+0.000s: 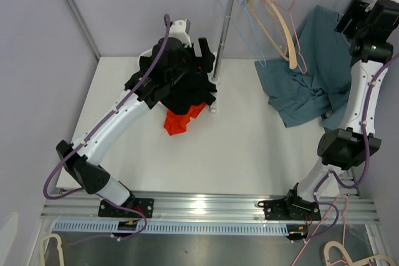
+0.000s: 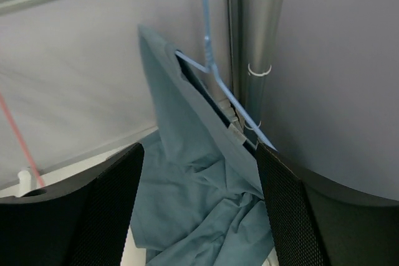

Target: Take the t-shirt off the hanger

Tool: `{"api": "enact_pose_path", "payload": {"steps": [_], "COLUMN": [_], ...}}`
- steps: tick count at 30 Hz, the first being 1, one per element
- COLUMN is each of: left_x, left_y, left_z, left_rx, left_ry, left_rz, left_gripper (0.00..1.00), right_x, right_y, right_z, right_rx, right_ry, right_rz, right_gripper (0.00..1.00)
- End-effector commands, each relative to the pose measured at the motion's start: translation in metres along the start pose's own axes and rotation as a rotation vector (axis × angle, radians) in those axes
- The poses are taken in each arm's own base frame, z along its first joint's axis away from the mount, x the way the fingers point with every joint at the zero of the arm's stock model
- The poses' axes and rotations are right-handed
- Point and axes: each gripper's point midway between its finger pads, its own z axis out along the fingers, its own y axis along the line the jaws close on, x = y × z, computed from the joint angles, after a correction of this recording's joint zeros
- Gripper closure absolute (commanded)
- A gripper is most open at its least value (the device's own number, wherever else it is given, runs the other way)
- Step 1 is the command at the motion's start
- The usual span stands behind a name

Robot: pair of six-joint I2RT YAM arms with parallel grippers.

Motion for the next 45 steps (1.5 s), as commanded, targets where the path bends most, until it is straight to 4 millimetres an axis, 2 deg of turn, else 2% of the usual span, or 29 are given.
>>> {"api": "enact_pose_path", "payload": {"steps": [1,2,3,5,7,8,10,11,12,16,19,21,22,23,24,29,34,37,40,42,43,45], "left_x": [-0.043,-0.038,-0.054,-0.059,-0.072,-0.065,-0.066,-0.070,-0.066,-0.064,-0.064,-0.060,-0.065,-0.062,-0.060,-0.064,-0.061,-0.066,-0.070,-0.067,-0.073,-0.059], "left_y": [-0.028,-0.029,-0.034,-0.039,-0.047,-0.047,-0.051,-0.051,-0.053,-0.053,-0.058,-0.059,-0.060,-0.060,-0.061,-0.063,-0.067,-0.070,-0.070,-0.070,-0.071,-0.075], "left_z": [-0.001,0.007,0.004,0.011,0.011,0.019,0.024,0.022,0.026,0.030,0.027,0.026,0.021,0.021,0.019,0.008,-0.003,-0.017,-0.029,-0.033,-0.042,-0.043], "left_rx": [0.102,0.102,0.116,0.125,0.142,0.137,0.136,0.133,0.131,0.121,0.121,0.111,0.113,0.109,0.113,0.120,0.125,0.136,0.148,0.154,0.169,0.203], "left_ry": [-0.105,-0.095,-0.128,-0.139,-0.164,-0.145,-0.138,-0.145,-0.137,-0.140,-0.144,-0.141,-0.159,-0.156,-0.154,-0.172,-0.175,-0.203,-0.218,-0.215,-0.234,-0.213], "left_rz": [0.009,0.022,0.017,0.027,0.039,0.050,0.072,0.076,0.085,0.080,0.090,0.101,0.104,0.107,0.108,0.110,0.131,0.144,0.144,0.148,0.143,0.161], "left_gripper": [0.01,0.01,0.00,0.01,0.01,0.00,0.00,0.00,0.01,0.00,0.01,0.00,0.00,0.01,0.00,0.01,0.01,0.00,0.00,0.00,0.00,0.00], "right_x": [-0.025,-0.033,-0.021,-0.025,-0.019,-0.018,-0.017,-0.010,-0.010,0.009,0.010,0.003,0.001,-0.005,-0.008,-0.024,-0.054,-0.070,-0.074,-0.070,-0.067,-0.063], "right_y": [-0.010,-0.010,-0.012,-0.015,-0.022,-0.024,-0.029,-0.031,-0.033,-0.038,-0.034,-0.029,-0.027,-0.024,-0.021,-0.001,0.026,0.039,0.061,0.077,0.080,0.084], "right_z": [0.005,0.007,0.021,0.029,0.044,0.049,0.059,0.065,0.068,0.084,0.085,0.082,0.080,0.077,0.074,0.055,0.026,0.009,-0.009,-0.019,-0.022,-0.037], "right_rx": [0.012,0.012,0.016,0.020,0.030,0.033,0.016,0.010,-0.003,-0.045,-0.089,-0.116,-0.124,-0.137,-0.148,-0.230,-0.242,-0.278,-0.354,-0.393,-0.399,-0.402], "right_ry": [-0.075,-0.093,-0.067,-0.079,-0.080,-0.083,-0.088,-0.072,-0.071,-0.029,-0.030,-0.046,-0.051,-0.064,-0.070,-0.093,-0.164,-0.197,-0.193,-0.171,-0.156,-0.126], "right_rz": [-0.010,-0.015,-0.021,-0.026,-0.025,-0.026,-0.024,-0.020,-0.013,0.016,0.023,0.020,0.025,0.027,0.028,0.038,0.005,0.009,0.005,-0.008,-0.005,0.023], "right_gripper": [0.23,0.23,0.23,0.23,0.23,0.23,0.24,0.24,0.25,0.27,0.38,0.51,0.64,0.95,1.00,1.00,1.00,1.00,1.00,1.00,1.00,1.00]}}
